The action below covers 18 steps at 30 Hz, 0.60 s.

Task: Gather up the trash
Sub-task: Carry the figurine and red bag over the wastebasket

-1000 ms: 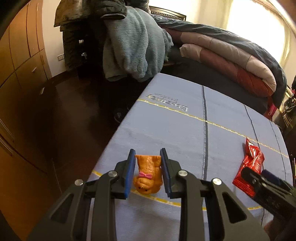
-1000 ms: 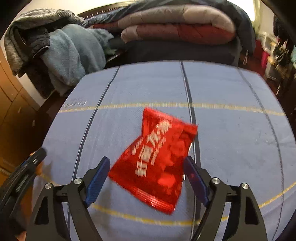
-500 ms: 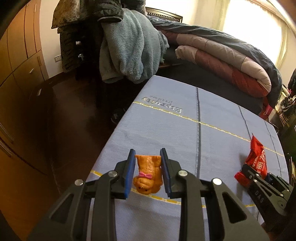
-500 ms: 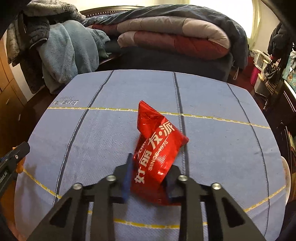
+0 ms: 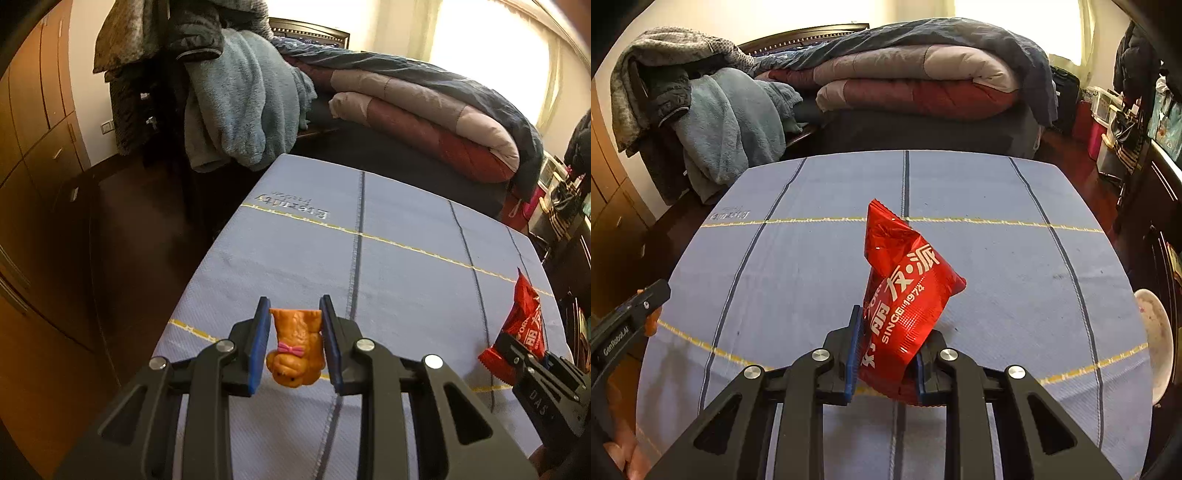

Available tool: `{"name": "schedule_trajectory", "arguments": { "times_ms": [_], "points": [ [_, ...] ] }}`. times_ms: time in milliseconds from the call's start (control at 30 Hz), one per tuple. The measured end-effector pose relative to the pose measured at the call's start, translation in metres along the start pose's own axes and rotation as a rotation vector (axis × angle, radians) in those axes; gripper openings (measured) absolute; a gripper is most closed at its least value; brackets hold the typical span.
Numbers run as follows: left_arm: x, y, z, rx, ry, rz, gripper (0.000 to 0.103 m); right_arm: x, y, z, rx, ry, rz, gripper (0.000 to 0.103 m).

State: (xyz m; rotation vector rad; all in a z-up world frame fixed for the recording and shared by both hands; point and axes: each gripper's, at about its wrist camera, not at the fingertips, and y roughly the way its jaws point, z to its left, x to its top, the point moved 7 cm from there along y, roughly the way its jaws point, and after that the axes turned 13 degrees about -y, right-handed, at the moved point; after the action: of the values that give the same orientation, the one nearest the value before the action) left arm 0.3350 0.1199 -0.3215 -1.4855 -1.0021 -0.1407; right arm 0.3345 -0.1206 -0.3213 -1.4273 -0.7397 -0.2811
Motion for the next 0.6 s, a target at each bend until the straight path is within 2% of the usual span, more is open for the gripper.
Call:
{"name": "schedule_trajectory", "arguments": {
  "times_ms": [267,600],
  "points": [
    [-0.007,-0.031,-0.035,-0.032,0.056,-0.030,0.028,-0.016,-0.026,-0.021,0.009,0.028,-0.018,0.023],
    [-0.031,-0.062,-0.096,-0.105,0.151,-0.056,0.028,-0.038,-0.061,-0.060,-0.005,0.090,-0.055,0.024]
  ]
}}
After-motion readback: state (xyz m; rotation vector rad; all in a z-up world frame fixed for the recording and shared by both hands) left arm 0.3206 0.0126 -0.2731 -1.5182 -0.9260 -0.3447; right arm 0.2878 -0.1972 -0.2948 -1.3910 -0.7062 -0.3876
